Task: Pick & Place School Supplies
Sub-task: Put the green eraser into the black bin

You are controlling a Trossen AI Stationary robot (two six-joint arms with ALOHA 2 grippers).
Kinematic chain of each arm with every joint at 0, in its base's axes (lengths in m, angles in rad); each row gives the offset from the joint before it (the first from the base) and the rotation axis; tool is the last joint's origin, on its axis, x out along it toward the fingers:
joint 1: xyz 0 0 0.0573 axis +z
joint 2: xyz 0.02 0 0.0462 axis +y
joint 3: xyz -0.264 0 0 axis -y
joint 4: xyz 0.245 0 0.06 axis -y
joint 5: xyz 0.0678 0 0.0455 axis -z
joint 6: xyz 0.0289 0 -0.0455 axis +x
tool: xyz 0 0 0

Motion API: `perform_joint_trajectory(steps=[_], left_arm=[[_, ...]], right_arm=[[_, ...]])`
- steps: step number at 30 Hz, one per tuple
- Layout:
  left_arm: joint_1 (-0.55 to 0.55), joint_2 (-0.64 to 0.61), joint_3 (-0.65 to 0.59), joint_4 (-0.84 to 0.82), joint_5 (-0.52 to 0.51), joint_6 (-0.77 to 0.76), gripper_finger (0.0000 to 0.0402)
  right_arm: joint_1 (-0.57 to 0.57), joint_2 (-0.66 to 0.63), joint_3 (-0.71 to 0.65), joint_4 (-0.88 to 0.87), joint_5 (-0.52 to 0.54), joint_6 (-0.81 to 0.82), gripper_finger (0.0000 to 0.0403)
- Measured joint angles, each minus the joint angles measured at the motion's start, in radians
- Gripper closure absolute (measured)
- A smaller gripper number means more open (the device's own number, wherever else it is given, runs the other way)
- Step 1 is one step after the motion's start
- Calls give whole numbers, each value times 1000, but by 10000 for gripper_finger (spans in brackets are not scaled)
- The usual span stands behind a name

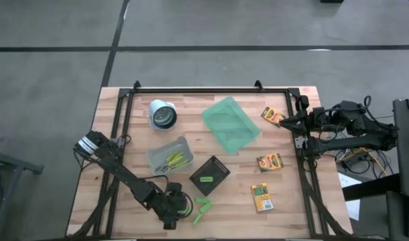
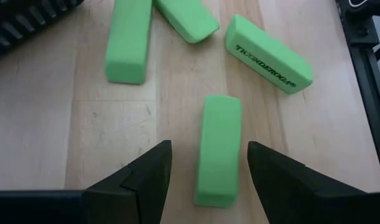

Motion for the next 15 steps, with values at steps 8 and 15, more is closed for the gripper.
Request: perform_joint_trajectory(steps=[8,15], left_arm=[[0,-1,-6,4,2,24,184],[0,-1,-7,2,6,69,184]], right_arm=[[0,0,0,0,0,0,367],[0,0,0,0,0,0,367]])
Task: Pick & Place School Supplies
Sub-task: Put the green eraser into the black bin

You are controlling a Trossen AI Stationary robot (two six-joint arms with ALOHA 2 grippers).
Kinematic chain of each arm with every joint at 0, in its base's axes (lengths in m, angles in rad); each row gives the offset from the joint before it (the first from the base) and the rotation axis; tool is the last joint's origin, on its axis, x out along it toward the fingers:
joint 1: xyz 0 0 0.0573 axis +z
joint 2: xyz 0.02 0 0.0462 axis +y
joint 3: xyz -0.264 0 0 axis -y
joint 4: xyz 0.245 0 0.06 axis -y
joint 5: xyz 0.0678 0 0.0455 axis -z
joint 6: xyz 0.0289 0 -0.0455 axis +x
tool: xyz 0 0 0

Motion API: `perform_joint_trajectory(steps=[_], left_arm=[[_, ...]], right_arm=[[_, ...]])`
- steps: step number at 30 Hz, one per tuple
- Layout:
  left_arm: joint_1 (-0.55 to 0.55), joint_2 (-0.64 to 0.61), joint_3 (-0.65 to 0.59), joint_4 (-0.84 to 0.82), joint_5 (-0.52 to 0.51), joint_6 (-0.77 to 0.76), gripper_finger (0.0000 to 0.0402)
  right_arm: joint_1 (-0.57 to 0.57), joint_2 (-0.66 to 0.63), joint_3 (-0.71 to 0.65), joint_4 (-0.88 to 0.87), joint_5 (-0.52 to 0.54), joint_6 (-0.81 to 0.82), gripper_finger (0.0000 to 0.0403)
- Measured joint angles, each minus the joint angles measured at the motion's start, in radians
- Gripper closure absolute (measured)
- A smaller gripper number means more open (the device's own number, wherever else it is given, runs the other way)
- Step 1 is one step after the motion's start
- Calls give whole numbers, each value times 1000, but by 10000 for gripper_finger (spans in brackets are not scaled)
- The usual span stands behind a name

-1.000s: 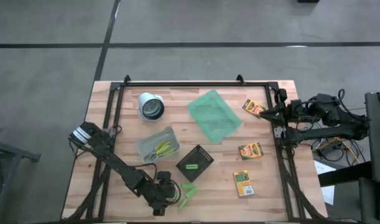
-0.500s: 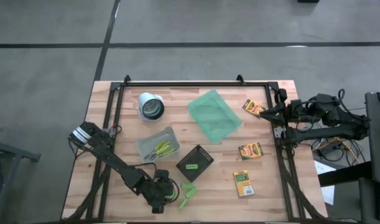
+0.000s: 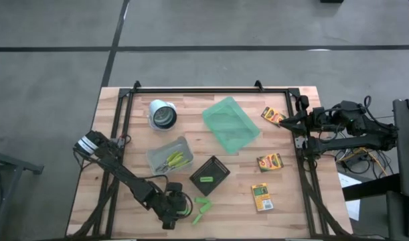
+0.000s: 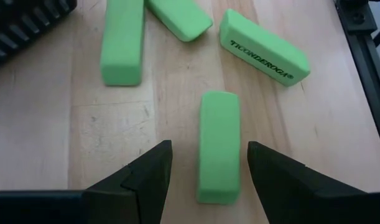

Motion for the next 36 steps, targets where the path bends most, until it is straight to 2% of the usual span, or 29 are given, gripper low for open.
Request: perform_joint_trajectory(steps=[9,19,22,29,36], left_arm=[[0,0,-1,-1,3,61,192],[0,0,-2,-4,-18,25,293],[0,0,-2,-3,-27,1,311],[0,-6,15,-27,-15,-34,302],[18,-65,137,-245,-16,-40,301]], right_arm=[[0,0,0,0,0,0,367],[0,0,0,0,0,0,367],[0,0,0,0,0,0,367],[0,0,0,0,0,0,367],[0,0,0,0,0,0,367]])
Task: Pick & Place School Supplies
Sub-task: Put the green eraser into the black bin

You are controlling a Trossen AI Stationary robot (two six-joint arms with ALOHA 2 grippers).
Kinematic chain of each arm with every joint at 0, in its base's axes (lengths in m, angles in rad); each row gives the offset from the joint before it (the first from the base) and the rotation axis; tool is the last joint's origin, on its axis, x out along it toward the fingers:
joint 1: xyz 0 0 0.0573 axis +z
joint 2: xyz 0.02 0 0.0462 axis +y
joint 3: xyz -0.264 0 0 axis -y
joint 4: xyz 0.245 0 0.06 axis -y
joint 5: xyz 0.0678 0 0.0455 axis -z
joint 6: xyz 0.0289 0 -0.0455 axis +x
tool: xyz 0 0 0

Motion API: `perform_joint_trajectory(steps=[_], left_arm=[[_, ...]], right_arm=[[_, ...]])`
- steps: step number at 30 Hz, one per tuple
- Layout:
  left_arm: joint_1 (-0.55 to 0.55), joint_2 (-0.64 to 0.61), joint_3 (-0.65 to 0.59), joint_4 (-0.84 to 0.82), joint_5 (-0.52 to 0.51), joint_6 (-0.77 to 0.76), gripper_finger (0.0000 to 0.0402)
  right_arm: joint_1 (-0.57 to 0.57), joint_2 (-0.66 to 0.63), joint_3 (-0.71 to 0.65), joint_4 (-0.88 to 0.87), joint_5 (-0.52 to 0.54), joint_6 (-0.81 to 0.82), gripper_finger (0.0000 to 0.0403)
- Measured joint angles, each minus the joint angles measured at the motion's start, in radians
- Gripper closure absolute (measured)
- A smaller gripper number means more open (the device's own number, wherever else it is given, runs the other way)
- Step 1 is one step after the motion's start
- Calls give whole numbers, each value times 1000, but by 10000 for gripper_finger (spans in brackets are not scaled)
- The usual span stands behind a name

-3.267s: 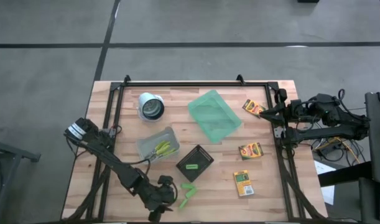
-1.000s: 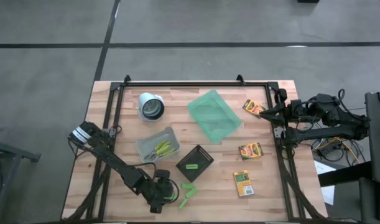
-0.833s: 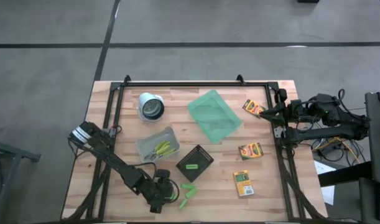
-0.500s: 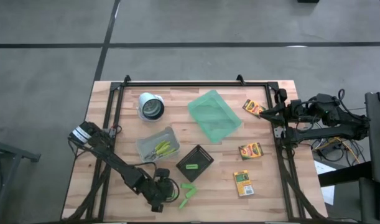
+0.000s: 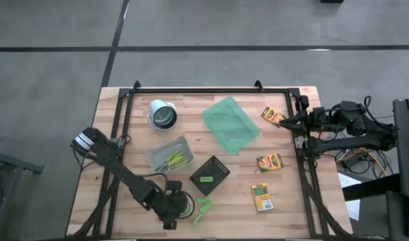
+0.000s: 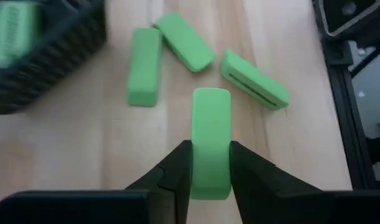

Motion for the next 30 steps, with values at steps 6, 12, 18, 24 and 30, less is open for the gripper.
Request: perform_joint_trajectory(steps=[6,12,18,24,30], left_arm=[[62,-14,204,-286,-1,-55,302],[181,-14,370,-392,-11,-83,302],[320,-14,418,-371,-19,-80,301],[422,-14,370,-321,-18,-135,301],[441,-14,244,-186,-9,-144,301]], right_arm=[[0,0,0,0,0,0,367],[0,0,0,0,0,0,367],[0,0,0,0,0,0,367],[0,0,0,0,0,0,367],[0,0,0,0,0,0,367]])
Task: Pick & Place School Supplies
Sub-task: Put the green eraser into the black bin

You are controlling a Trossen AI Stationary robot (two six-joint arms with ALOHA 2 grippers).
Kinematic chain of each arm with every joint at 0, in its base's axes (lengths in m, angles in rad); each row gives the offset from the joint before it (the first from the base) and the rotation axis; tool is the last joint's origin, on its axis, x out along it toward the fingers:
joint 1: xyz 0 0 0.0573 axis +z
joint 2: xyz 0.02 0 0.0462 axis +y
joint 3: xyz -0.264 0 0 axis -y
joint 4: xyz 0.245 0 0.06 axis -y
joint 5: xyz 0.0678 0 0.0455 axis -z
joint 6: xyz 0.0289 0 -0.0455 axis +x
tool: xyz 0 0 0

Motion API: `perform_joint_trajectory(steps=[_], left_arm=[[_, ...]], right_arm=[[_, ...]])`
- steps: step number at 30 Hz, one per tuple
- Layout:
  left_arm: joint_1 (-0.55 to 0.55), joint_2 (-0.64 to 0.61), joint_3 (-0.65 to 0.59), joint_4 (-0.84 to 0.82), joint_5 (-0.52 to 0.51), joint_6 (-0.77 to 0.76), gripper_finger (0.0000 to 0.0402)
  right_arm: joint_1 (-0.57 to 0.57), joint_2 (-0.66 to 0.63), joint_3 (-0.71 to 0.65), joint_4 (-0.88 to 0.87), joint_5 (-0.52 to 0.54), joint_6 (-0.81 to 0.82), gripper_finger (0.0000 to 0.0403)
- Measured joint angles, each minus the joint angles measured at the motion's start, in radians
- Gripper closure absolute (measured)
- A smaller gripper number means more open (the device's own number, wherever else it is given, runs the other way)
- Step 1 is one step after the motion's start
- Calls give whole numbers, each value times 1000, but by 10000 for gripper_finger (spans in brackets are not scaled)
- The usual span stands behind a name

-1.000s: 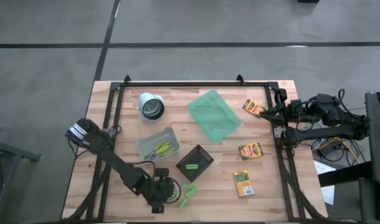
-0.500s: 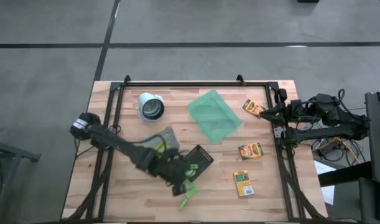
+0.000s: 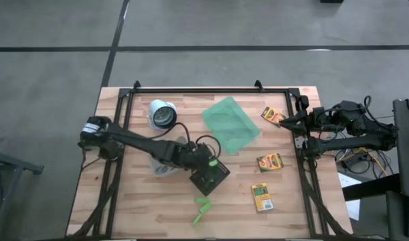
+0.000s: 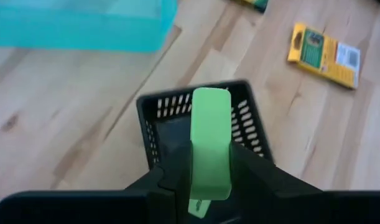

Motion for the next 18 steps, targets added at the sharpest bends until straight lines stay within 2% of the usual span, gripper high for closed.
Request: perform_joint_trajectory(steps=[9,18], left_arm=[[0,0,-186,174,80,-56,301],[0,0,-238,207,106,-65,300]], right_arm=[[0,0,0,0,0,0,367],[0,0,0,0,0,0,367]])
